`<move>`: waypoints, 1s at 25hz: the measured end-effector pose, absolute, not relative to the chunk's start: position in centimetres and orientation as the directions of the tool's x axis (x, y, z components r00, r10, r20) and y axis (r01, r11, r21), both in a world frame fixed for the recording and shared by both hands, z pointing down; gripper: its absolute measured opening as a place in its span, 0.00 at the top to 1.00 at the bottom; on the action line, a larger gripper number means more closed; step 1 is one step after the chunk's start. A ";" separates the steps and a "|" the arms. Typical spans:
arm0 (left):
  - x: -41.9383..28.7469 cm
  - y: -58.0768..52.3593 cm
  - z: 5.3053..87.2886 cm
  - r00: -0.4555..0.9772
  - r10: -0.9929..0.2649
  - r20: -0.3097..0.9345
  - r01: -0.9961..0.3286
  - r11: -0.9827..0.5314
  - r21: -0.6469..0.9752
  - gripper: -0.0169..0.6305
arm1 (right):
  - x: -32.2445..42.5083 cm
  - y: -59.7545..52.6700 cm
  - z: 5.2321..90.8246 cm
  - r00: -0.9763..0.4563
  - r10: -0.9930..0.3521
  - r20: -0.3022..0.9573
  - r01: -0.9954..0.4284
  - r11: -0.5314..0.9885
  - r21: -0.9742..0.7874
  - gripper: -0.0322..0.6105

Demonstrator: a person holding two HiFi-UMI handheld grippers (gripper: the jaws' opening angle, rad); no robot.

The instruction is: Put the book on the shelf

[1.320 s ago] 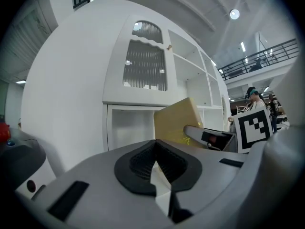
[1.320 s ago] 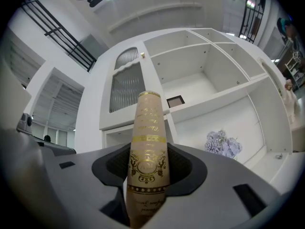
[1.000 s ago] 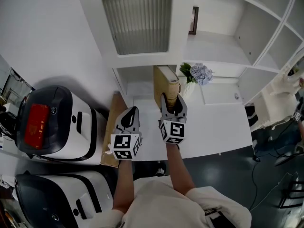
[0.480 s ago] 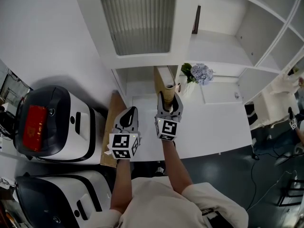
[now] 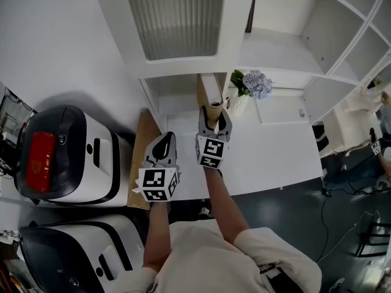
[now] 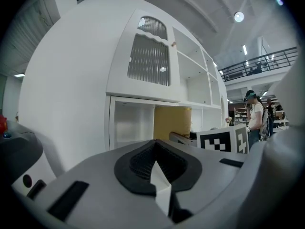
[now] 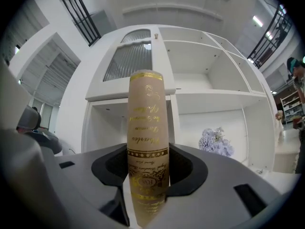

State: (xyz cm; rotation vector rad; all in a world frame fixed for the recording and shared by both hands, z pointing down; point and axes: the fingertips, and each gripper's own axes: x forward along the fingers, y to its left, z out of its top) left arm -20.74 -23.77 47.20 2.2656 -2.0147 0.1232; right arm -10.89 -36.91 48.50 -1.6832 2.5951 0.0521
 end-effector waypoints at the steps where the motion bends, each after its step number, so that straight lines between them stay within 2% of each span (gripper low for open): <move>1: -20.7 -23.6 47.1 0.117 -0.985 0.128 -0.993 -0.115 0.028 0.95 | -11.0 -37.1 48.5 -0.404 -0.913 -0.051 -0.914 0.405 0.001 0.60; 25: -23.5 -24.7 43.5 0.163 -0.985 0.057 -0.986 -0.164 -0.004 0.95 | -15.2 -43.3 48.2 -0.319 -0.947 0.042 -0.948 0.318 -0.018 0.59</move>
